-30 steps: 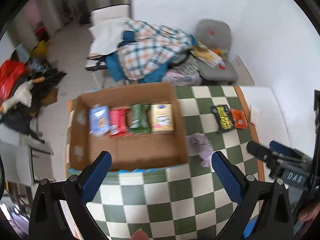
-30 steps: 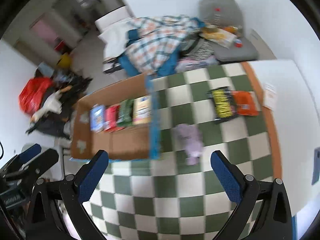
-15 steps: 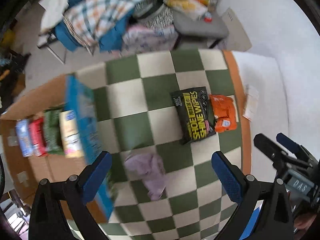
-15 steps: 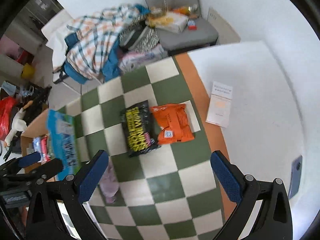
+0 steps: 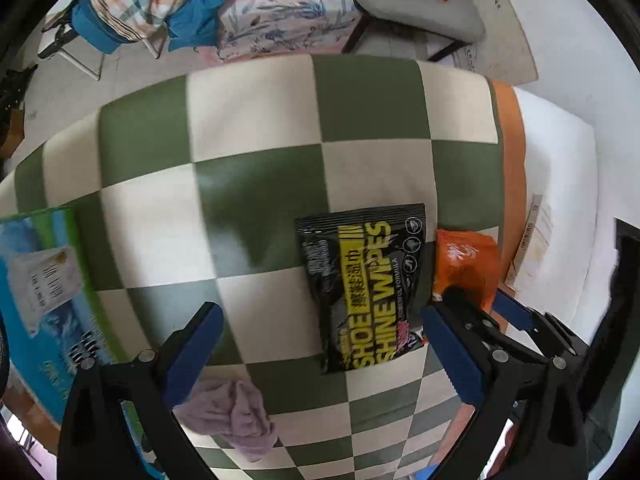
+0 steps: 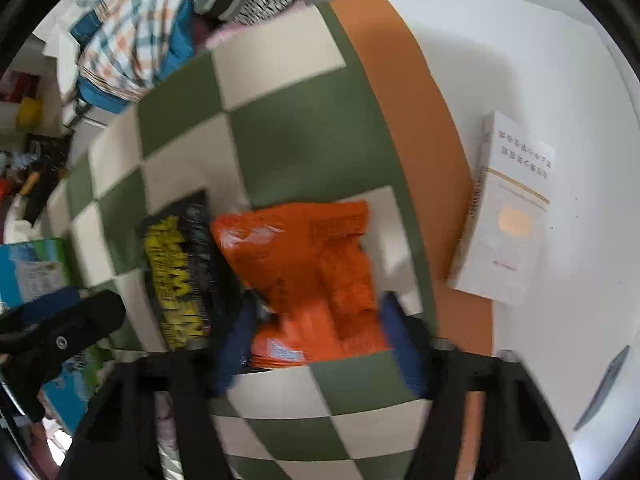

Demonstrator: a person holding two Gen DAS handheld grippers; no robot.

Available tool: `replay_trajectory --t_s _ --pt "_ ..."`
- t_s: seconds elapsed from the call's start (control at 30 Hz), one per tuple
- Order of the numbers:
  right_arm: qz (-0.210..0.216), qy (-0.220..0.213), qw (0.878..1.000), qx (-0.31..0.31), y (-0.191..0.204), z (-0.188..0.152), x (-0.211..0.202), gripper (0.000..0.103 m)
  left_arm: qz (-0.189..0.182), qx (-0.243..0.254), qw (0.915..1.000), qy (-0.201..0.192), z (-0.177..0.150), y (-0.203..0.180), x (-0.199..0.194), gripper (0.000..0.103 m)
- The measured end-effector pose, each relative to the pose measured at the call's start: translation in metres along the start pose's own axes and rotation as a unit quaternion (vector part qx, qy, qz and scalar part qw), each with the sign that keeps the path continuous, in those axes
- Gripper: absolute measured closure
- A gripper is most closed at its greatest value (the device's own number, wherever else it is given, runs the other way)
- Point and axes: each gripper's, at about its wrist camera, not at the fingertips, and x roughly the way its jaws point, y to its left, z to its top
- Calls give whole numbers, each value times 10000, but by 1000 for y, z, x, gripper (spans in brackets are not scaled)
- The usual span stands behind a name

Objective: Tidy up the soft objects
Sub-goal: 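Grasp the black shoe-wipe pack with the left tool while the right tool grasps the orange bag, then lift both held packs and carry them toward the box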

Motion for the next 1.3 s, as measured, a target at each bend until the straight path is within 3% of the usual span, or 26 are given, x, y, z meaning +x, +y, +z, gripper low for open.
replay_trajectory --t_s 0.17,0.5,0.6,0.73,0.83,1.0,1.13,1.3 --pt "-406 -24 9992 36 -20 -3 -4 43 -12 165 9995 252 1 -18 24 1" --pt "-134 296 9994 71 -37 1 10 39 237 250 9983 469 2 -36 57 1" --pt "-137 330 9993 82 -36 0 17 39 440 341 9976 404 2 -40 58 8" --pt "-240 348 9991 -4 -35 -3 23 39 881 566 9943 185 -5 -52 54 33" --pt "-310 368 9988 63 -29 -3 26 39 879 642 9940 123 -10 -54 52 38" --pt "-323 395 9986 132 -32 -4 28 38 925 790 9926 -10 -19 -53 52 35" --pt "-393 395 9983 144 -20 6 33 37 1241 1094 9862 -26 -30 -68 54 27" --pt "-523 404 9977 126 -17 12 34 37 1153 913 9891 -103 -34 -66 52 30"
